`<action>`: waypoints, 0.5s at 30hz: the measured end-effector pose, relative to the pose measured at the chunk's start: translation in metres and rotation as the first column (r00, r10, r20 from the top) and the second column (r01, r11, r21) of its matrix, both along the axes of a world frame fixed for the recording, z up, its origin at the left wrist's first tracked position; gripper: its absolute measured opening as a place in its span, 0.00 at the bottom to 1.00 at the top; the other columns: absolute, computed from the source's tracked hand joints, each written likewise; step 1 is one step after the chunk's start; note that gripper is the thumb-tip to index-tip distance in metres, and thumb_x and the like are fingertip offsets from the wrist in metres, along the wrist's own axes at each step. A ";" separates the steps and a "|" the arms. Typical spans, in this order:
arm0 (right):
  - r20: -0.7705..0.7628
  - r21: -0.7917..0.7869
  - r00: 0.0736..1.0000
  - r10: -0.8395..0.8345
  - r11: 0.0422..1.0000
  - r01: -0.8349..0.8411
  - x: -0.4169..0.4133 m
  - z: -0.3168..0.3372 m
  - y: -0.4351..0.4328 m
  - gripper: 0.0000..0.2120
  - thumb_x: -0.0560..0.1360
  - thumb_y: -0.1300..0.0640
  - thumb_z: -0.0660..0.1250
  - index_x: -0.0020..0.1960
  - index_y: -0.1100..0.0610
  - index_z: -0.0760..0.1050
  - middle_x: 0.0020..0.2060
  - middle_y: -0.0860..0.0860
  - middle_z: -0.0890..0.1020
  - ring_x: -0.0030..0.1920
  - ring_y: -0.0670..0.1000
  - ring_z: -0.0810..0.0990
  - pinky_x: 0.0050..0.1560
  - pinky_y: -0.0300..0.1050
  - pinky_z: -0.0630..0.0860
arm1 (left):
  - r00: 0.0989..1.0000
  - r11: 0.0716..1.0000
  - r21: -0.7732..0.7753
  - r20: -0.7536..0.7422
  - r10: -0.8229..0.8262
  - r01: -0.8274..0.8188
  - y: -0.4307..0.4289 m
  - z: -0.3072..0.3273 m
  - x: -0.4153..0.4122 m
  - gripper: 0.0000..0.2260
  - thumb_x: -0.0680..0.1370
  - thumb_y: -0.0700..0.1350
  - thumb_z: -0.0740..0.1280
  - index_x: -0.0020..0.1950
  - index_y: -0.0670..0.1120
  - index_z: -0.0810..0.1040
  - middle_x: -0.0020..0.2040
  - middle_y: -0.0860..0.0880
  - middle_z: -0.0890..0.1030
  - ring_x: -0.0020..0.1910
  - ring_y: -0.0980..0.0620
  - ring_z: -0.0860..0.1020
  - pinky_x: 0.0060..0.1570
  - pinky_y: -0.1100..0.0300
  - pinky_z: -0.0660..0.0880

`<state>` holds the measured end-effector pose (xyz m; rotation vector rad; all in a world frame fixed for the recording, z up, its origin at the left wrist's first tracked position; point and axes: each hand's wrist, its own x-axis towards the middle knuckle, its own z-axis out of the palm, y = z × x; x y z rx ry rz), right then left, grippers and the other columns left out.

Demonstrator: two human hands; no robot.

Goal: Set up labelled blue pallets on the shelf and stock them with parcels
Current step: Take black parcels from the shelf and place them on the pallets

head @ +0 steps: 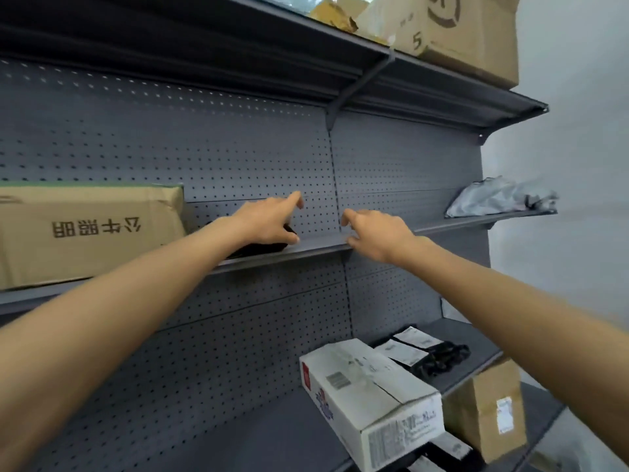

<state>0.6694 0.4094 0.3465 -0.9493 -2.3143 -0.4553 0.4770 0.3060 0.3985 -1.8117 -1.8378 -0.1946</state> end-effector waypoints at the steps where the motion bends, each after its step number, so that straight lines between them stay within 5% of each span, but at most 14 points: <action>1: 0.000 0.020 0.999 0.048 0.999 -0.048 -0.008 0.003 0.003 0.17 0.81 0.50 0.58 0.68 0.53 0.66 0.61 0.55 0.76 0.57 0.59 0.76 0.47 0.51 0.72 | 0.999 1.000 0.004 0.026 0.031 -0.031 -0.002 -0.002 -0.005 0.28 0.75 0.57 0.70 0.70 0.52 0.60 0.56 0.48 0.76 0.53 0.47 0.74 0.48 0.48 0.76; 9: 0.001 0.026 0.952 0.306 0.952 -0.306 -0.063 0.005 0.024 0.19 0.82 0.50 0.56 0.70 0.56 0.62 0.64 0.57 0.74 0.60 0.60 0.73 0.47 0.54 0.76 | 0.962 0.956 0.115 0.071 0.262 -0.269 -0.022 0.000 -0.028 0.34 0.74 0.64 0.67 0.74 0.55 0.58 0.70 0.47 0.69 0.68 0.44 0.67 0.60 0.44 0.71; 15: 0.080 0.005 0.951 0.299 0.954 -0.301 -0.082 0.005 0.044 0.20 0.82 0.48 0.55 0.71 0.57 0.61 0.62 0.57 0.74 0.59 0.60 0.74 0.48 0.53 0.75 | 0.770 0.818 -0.049 0.310 0.558 -0.573 -0.013 -0.008 -0.046 0.44 0.69 0.78 0.53 0.79 0.55 0.53 0.78 0.42 0.60 0.73 0.36 0.63 0.69 0.42 0.65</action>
